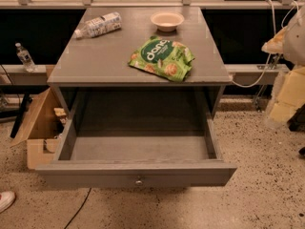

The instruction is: Place green rice chip bag into top drawer

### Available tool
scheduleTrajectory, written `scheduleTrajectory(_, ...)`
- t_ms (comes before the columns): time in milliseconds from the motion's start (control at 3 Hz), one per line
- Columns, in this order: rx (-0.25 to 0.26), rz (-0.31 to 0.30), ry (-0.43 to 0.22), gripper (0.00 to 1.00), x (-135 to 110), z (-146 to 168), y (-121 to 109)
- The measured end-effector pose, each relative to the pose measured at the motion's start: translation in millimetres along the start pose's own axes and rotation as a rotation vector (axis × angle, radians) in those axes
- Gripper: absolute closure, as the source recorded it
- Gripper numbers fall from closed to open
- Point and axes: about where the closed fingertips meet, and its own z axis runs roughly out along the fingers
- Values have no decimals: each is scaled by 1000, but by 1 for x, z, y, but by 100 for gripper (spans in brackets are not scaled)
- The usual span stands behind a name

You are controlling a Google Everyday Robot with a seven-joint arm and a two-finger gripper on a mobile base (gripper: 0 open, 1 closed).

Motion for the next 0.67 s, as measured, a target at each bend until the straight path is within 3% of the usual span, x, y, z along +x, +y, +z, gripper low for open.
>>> scheduleTrajectory(333, 0, 0, 0, 0, 0, 0, 0)
scheduleTrajectory(667, 28, -8, -58, 0, -30, 7, -41)
